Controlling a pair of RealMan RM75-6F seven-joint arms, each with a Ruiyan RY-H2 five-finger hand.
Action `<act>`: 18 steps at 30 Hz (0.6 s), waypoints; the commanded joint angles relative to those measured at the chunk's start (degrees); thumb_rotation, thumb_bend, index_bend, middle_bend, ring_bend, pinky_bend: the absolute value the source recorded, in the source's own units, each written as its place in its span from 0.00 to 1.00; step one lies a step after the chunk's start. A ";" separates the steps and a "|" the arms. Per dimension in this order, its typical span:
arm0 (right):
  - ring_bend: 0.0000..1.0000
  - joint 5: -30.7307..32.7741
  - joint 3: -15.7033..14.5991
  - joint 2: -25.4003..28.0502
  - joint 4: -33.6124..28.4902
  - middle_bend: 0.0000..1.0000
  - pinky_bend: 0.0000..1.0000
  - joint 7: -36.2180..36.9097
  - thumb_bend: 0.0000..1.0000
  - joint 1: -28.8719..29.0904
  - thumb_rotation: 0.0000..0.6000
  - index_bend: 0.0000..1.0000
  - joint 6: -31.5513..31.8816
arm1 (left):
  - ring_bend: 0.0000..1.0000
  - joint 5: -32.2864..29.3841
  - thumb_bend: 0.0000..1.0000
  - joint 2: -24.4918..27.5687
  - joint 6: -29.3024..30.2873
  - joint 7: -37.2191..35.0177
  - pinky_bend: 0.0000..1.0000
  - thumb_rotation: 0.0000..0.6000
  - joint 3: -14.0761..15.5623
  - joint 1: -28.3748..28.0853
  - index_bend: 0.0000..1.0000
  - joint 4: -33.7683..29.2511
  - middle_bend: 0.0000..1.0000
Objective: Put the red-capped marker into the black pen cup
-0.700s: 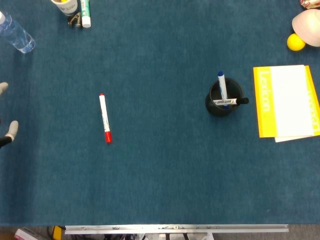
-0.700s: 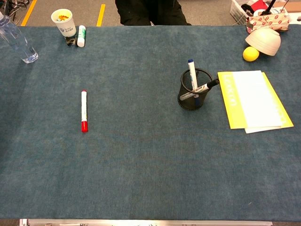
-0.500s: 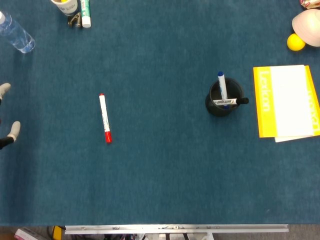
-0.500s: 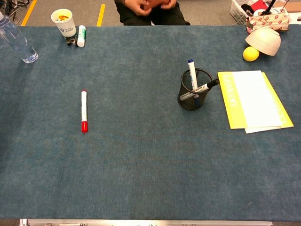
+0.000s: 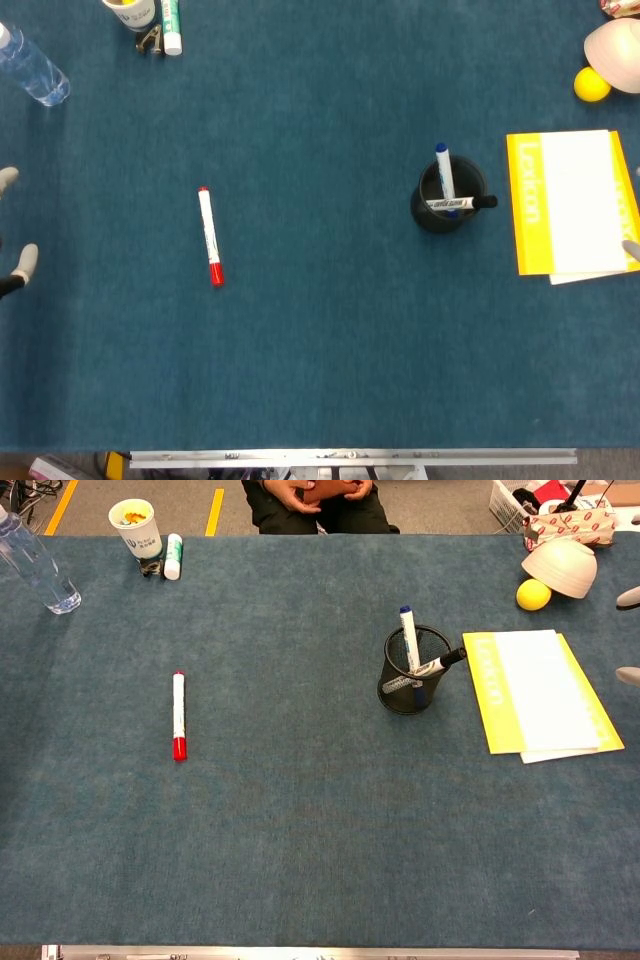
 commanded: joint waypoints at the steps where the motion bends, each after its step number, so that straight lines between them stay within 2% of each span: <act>1: 0.09 0.62 0.33 -2.41 1.94 0.29 0.06 4.31 0.10 1.78 1.00 0.32 -2.97 | 0.04 -0.06 0.29 0.20 0.21 -0.11 0.00 1.00 0.02 0.19 0.16 -0.10 0.07; 7: 0.09 0.48 0.72 -6.23 4.94 0.29 0.06 10.40 0.01 3.63 1.00 0.32 -5.74 | 0.04 0.02 0.29 0.67 0.64 -0.46 0.00 1.00 0.13 0.62 0.16 -0.43 0.07; 15: 0.09 1.32 1.55 -11.34 10.03 0.29 0.06 11.83 0.00 6.24 1.00 0.32 -8.62 | 0.04 0.08 0.29 1.04 0.92 -1.00 0.00 1.00 0.12 0.96 0.16 -0.61 0.07; 18: 0.09 -0.18 1.23 -13.01 11.78 0.29 0.06 14.41 0.00 7.13 0.89 0.32 -9.21 | 0.04 0.10 0.29 1.18 0.88 -1.02 0.00 1.00 0.21 1.04 0.16 -0.81 0.07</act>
